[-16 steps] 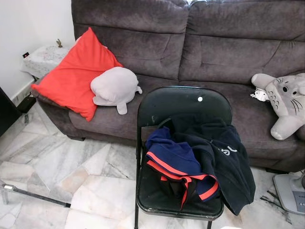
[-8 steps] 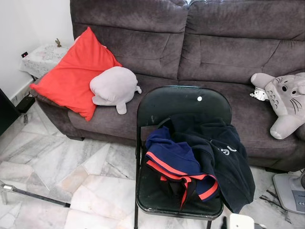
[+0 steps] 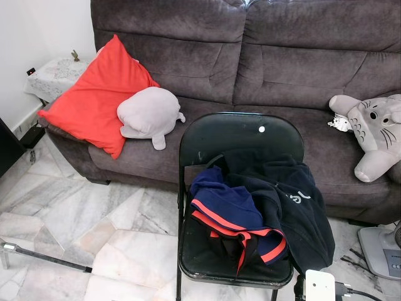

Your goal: Hang hanger

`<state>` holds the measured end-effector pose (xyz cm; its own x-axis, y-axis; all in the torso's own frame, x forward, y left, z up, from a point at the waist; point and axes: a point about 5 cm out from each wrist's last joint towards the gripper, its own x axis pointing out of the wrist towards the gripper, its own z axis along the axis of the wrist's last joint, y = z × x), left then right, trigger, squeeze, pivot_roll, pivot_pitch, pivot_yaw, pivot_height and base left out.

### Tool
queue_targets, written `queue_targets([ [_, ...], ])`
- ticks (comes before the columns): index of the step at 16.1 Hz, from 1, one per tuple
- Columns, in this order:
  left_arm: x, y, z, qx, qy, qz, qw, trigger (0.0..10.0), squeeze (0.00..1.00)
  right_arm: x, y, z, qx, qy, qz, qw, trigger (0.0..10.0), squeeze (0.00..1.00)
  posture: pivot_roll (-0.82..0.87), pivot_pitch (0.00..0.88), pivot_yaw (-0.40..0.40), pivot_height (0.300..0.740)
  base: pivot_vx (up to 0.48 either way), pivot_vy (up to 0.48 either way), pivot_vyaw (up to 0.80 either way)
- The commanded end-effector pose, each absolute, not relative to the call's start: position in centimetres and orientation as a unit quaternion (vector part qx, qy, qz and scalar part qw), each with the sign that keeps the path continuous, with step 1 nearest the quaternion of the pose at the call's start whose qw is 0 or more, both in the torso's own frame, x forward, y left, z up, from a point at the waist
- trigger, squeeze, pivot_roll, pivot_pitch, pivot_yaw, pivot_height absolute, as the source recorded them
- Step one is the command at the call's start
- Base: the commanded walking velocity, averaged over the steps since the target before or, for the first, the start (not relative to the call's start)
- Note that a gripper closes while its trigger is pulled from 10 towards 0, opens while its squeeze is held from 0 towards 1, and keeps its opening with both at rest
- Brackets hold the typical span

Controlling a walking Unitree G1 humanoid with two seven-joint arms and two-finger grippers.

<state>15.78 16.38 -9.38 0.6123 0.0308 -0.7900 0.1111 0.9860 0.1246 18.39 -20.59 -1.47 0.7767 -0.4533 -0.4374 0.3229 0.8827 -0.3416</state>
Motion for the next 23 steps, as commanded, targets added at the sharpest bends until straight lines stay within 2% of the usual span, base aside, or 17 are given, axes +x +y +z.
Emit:
queue_targets([
  [1,12.5,15.6,-10.8,0.068,0.500,-0.037,0.863,10.0,0.00,17.8,-20.8,-1.9,-0.133,0.269,-0.216,0.929,10.0,0.00,-0.09,0.161,-0.010,0.721,0.000,0.000,0.00],
  [7,12.5,15.6,-10.8,0.070,0.500,-0.040,0.862,10.0,0.00,17.7,-22.0,-0.6,-0.172,0.215,-0.279,0.920,10.0,0.00,-0.09,0.153,-0.008,0.721,0.000,0.000,0.00],
  [15,12.4,15.5,-10.8,0.069,0.501,-0.043,0.861,10.0,0.00,19.2,-22.1,-1.5,-0.193,0.204,-0.263,0.923,10.0,0.00,-0.08,0.136,-0.011,0.721,0.000,0.000,0.00],
  [23,12.5,15.6,-10.8,0.071,0.500,-0.042,0.862,10.0,0.00,20.3,-23.6,-1.5,-0.212,0.185,-0.296,0.913,10.0,0.00,-0.07,0.138,-0.004,0.721,0.000,0.000,0.00],
])
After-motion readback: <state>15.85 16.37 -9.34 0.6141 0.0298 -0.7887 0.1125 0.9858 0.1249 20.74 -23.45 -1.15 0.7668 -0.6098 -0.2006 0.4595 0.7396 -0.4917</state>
